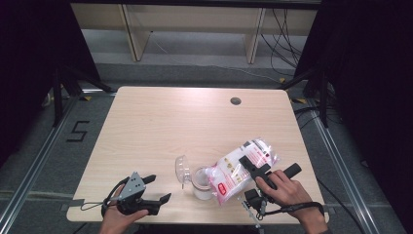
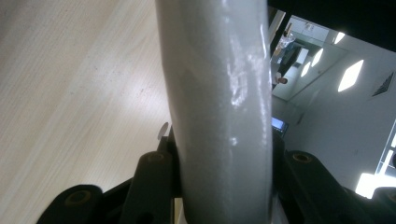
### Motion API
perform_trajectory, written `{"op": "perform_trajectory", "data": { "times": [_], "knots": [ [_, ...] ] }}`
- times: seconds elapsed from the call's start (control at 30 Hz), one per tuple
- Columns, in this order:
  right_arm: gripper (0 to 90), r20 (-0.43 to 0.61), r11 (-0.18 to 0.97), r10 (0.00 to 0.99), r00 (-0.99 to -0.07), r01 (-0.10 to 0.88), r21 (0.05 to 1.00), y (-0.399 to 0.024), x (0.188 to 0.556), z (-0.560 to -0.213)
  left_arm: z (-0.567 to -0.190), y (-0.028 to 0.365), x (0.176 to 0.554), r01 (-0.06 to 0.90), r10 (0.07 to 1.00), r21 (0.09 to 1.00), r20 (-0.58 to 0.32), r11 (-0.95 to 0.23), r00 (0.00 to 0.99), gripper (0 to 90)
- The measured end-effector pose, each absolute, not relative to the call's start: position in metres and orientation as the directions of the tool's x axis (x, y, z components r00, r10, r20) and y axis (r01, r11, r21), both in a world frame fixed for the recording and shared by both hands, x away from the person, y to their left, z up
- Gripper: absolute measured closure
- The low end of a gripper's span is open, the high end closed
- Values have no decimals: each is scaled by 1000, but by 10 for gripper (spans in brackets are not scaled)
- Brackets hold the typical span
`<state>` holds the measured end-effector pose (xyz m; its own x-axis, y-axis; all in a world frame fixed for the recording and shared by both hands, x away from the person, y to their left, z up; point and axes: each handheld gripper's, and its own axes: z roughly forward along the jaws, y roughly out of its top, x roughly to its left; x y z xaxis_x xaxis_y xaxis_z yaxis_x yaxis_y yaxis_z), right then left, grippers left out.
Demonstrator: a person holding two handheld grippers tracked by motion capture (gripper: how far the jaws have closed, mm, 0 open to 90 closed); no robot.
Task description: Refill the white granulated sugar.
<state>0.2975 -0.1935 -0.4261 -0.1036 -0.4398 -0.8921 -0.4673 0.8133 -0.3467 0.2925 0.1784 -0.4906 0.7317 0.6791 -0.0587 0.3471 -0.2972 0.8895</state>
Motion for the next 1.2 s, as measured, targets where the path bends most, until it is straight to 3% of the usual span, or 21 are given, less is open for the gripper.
{"op": "perform_trajectory", "data": {
  "times": [1.2],
  "knots": [
    [680, -891, 812, -445, -94, -463, -356, -193, 295, -425, -491, 179, 293, 346, 677, 890, -59, -298, 734, 173]
  ]
}}
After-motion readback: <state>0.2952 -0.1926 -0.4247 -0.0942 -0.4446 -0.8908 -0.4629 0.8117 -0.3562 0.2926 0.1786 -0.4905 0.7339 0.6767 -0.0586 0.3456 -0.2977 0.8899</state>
